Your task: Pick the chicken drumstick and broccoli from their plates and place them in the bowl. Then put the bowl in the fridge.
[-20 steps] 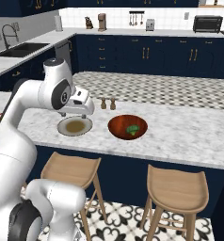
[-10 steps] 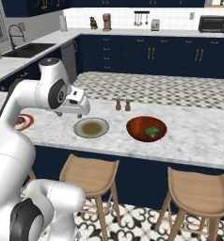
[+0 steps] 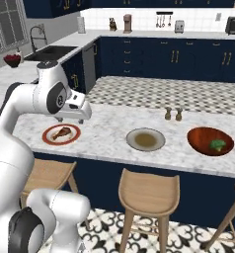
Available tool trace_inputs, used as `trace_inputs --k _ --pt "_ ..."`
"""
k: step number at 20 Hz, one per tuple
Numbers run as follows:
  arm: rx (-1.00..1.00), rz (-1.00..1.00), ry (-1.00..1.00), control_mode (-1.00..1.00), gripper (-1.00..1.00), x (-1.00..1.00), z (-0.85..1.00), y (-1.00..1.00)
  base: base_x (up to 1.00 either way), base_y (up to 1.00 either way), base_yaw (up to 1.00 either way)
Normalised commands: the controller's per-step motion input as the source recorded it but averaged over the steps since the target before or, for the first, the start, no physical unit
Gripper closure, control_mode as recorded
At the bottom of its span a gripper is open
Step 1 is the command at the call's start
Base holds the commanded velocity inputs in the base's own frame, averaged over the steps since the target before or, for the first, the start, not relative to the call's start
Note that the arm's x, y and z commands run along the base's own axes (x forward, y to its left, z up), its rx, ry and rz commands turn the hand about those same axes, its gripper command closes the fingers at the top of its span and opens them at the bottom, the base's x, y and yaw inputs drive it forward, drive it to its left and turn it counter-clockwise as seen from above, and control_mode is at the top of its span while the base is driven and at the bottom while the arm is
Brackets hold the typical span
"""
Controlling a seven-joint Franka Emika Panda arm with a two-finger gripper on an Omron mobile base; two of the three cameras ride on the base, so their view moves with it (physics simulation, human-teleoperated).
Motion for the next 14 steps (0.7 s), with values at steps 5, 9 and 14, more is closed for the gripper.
trace_inputs --k 5,9,14 --pt "0.00 0.00 0.00 1.00 -1.00 0.00 0.00 0.00 0.08 0.49 -0.01" --pt "0.00 0.00 0.00 1.00 -1.00 0.00 0.00 0.00 0.21 0.73 0.00" --pt "0.00 0.00 0.00 1.00 -1.00 0.00 0.00 0.00 0.32 0.69 0.00"
